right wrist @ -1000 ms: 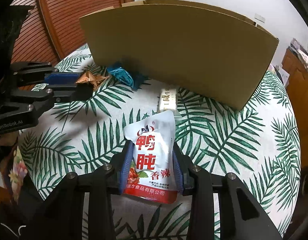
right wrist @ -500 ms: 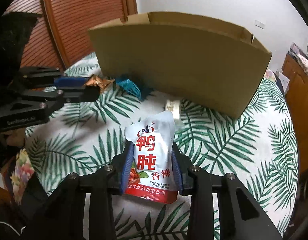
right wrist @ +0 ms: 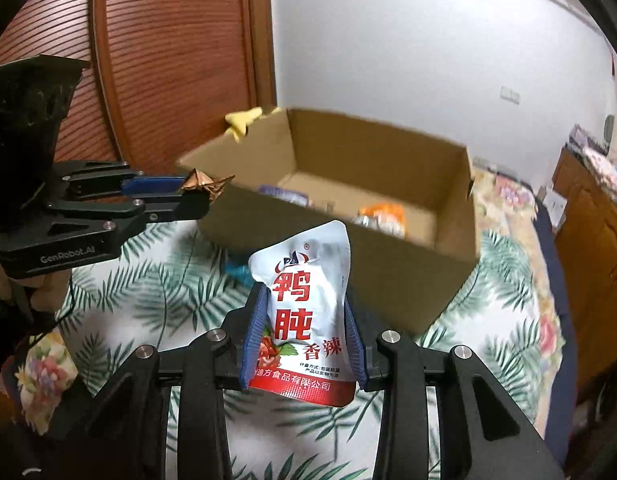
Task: Organize snacks
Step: 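Lift both packets and carry them over the cardboard box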
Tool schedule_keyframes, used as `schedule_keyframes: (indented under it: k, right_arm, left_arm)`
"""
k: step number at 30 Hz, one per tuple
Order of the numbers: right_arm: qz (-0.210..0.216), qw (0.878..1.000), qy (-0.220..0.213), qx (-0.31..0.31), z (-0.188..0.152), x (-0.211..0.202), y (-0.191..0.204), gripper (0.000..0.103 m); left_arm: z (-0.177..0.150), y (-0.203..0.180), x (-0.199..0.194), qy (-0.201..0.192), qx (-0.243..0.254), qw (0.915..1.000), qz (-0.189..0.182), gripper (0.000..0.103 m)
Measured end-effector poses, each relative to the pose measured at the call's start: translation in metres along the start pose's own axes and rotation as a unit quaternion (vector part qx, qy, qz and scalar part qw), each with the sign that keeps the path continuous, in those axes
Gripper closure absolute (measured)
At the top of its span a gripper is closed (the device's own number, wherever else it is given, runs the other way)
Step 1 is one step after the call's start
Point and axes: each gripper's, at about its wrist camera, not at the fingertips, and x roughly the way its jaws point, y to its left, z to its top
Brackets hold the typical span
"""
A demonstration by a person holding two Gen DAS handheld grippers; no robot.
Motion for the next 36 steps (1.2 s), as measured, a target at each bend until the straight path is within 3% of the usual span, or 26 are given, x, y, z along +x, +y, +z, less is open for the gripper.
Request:
schedule_keyframes:
  k: [16,26,36]
  right_arm:
    - [-0.023,0.999,-0.037,-0.016,0.060,0.019,-0.016,0.067]
    - [-0.027,0.999,-0.038,0.002,0.073,0.043,-0.034,0.067]
    - [-0.030,0.999,-0.028,0.029,0.076,0.078,-0.053,0.066]
  left_arm:
    - [0.056,0.035,0.029,-0.021,-0.004,0.9992,0.035,0.084]
    - [0.066,0.062,0.060,-0.015,-0.014,0.9979,0.062,0.084]
    - [0.061,0.078,0.098,0.012,-0.034,0.9976,0.060,0.083]
